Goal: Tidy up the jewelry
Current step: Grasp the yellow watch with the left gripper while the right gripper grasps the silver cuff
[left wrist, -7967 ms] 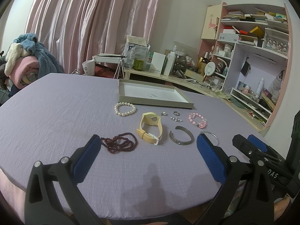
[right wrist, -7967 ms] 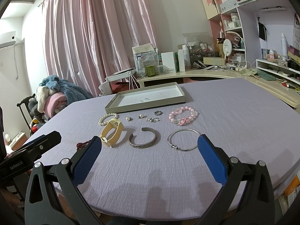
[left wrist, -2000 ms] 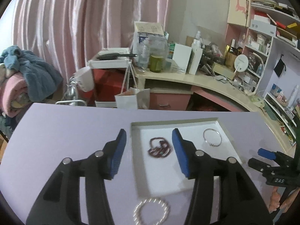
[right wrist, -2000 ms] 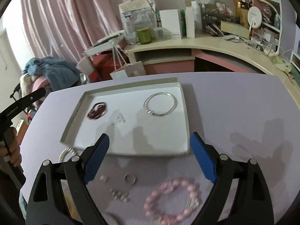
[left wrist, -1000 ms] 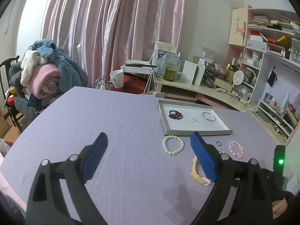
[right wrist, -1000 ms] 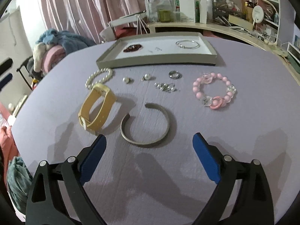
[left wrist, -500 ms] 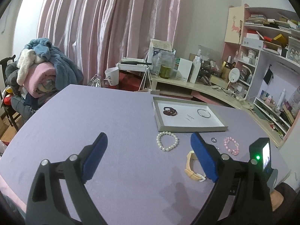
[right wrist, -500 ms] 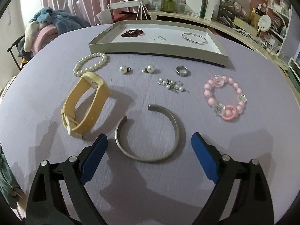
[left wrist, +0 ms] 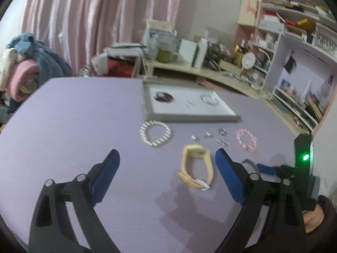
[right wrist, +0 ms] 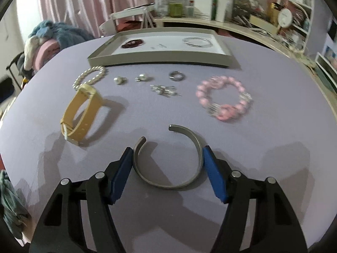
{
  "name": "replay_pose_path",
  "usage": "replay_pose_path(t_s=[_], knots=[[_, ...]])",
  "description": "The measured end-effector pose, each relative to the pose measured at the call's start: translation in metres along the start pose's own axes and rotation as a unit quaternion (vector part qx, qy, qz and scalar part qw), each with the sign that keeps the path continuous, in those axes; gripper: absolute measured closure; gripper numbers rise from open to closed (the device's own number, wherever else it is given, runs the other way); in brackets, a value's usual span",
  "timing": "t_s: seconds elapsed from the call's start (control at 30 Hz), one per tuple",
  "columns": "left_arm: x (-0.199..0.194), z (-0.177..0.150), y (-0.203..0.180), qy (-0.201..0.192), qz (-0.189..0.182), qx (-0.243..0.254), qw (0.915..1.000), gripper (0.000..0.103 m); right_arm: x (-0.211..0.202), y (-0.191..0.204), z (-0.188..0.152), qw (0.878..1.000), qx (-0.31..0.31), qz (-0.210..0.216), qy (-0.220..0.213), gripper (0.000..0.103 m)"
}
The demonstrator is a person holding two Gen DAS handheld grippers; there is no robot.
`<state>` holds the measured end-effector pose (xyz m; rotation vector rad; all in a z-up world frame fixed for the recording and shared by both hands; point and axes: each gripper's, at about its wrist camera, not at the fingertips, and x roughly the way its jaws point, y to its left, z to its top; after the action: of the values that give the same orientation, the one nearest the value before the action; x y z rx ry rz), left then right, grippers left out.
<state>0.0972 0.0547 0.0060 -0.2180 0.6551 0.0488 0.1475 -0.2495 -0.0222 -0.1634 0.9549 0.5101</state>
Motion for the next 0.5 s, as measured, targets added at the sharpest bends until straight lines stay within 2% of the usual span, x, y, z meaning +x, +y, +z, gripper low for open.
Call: replay_pose_path(t_s=[0.23, 0.5], knots=[[0.056, -0.016, -0.032, 0.062, -0.013, 0.015, 0.9979, 0.011, -0.017, -0.032, -0.005, 0.999, 0.034, 0.0, -0.014, 0.035], [0.096, -0.018, -0.048, 0.098, 0.023, 0.032, 0.9944, 0.012, -0.022, -0.045, 0.001, 0.999, 0.043, 0.002, -0.022, 0.035]])
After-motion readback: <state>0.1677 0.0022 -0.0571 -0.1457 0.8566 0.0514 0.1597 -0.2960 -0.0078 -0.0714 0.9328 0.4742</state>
